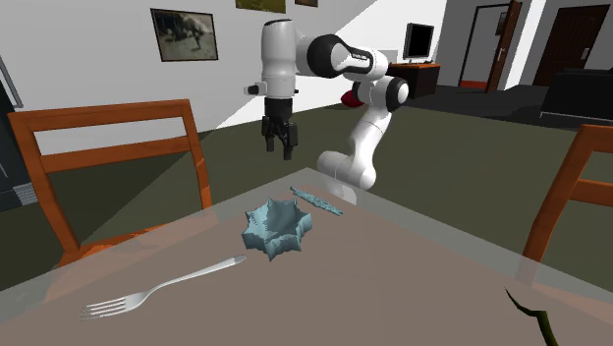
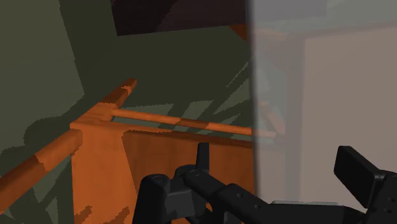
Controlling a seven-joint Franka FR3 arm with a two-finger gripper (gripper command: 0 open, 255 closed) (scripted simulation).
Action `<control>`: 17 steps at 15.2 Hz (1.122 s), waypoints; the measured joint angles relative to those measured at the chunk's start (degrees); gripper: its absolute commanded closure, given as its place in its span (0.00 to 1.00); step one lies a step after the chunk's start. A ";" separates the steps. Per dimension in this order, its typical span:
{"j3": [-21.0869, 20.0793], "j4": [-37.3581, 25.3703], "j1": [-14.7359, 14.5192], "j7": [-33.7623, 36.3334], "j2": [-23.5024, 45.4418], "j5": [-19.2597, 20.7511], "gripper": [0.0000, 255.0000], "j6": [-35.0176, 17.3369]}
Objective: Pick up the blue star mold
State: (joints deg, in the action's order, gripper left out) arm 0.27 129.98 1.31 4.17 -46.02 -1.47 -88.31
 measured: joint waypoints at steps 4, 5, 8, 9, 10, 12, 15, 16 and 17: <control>-2.51 -3.38 -0.39 2.93 4.34 -1.12 0.00 0.44; -3.42 -5.00 -0.49 4.09 6.28 -1.45 0.00 0.82; -6.71 -11.38 -0.85 8.34 13.12 -2.49 0.00 2.44; -7.65 -13.33 -0.91 9.64 15.37 -2.68 0.00 2.83; -8.68 -15.48 -1.01 11.08 17.68 -2.84 0.00 3.37; -10.57 -19.79 -1.21 13.85 22.05 -3.00 0.00 4.74; -13.60 -27.69 -1.71 18.60 30.04 -2.80 0.00 6.87; -14.47 -30.31 -1.90 20.08 32.77 -2.53 0.00 7.50; -15.33 -33.74 -2.13 21.62 35.85 -2.15 0.00 8.67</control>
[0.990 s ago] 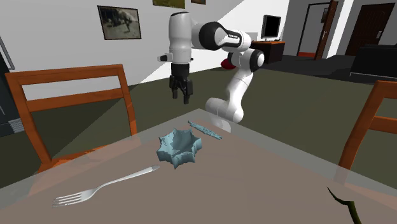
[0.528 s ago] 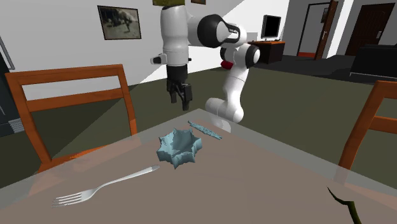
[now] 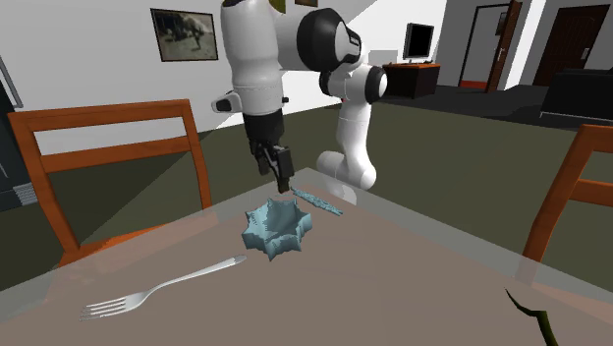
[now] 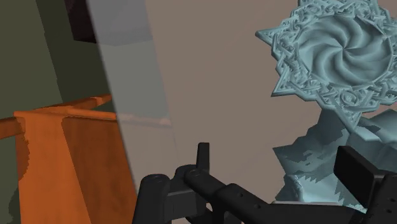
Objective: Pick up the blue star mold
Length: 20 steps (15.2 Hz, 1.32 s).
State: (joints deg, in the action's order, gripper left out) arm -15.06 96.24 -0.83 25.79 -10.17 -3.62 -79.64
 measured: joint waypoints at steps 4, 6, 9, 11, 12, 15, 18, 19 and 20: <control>-2.14 -7.24 -1.16 4.34 7.36 0.98 0.00 2.08; -2.20 -5.99 -1.21 4.48 7.43 0.96 0.00 0.90; -2.18 -3.31 -1.19 4.37 7.05 0.86 0.00 -1.38; -2.15 -1.75 -1.18 4.26 6.61 0.75 1.00 -2.52; -2.16 -1.50 -1.19 4.27 6.57 0.73 1.00 -2.74; -2.15 -1.28 -1.19 4.29 6.48 0.72 1.00 -2.91; -2.16 -1.26 -1.19 4.30 6.47 0.71 1.00 -2.92; -2.16 -1.26 -1.19 4.30 6.47 0.71 1.00 -2.92; -2.16 -1.27 -1.20 4.31 6.47 0.71 1.00 -2.91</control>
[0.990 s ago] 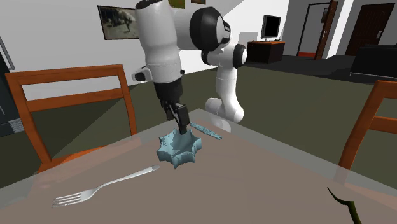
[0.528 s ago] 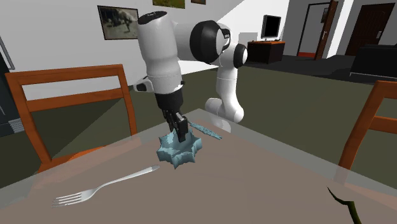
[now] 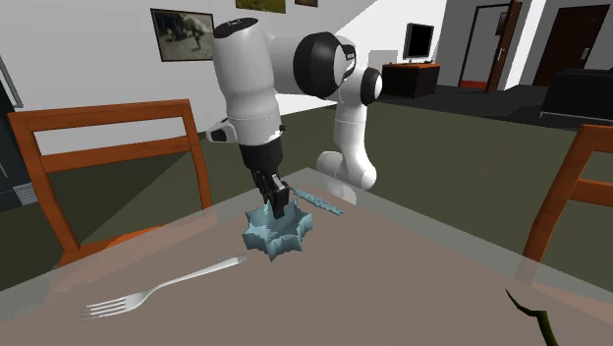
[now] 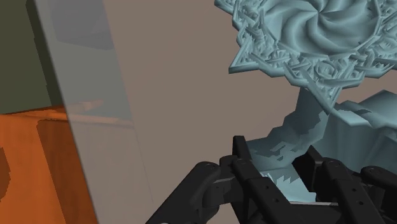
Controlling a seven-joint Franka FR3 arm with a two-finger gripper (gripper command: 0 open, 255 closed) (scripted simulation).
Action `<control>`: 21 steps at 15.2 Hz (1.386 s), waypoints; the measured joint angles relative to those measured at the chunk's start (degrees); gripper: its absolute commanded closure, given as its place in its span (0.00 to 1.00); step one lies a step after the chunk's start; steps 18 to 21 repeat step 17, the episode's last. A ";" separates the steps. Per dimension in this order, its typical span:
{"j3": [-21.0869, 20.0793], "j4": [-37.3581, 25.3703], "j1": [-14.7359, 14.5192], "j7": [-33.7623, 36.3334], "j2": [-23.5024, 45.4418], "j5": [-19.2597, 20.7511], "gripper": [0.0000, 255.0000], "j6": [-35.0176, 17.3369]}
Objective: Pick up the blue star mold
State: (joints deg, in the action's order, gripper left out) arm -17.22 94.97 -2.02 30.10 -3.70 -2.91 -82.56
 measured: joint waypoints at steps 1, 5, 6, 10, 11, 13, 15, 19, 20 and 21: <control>0.02 0.01 0.02 -0.06 0.00 0.00 1.00 -0.01; 0.03 -3.07 0.04 0.03 0.74 0.21 1.00 2.39; -0.02 -4.06 0.00 0.16 0.94 0.24 1.00 3.19; -0.20 -9.13 -0.13 0.62 2.39 0.59 1.00 6.84; -0.18 -10.07 -0.11 0.61 2.56 0.64 1.00 7.63; -0.25 -12.29 -0.18 0.79 3.09 0.76 1.00 9.33; -0.36 -15.03 -0.29 1.05 4.06 1.00 1.00 11.15; -0.46 -17.03 -0.39 1.26 4.69 1.16 1.00 12.53; -0.46 -17.03 -0.39 1.26 4.69 1.16 1.00 12.53; -0.46 -17.03 -0.39 1.26 4.69 1.16 1.00 12.53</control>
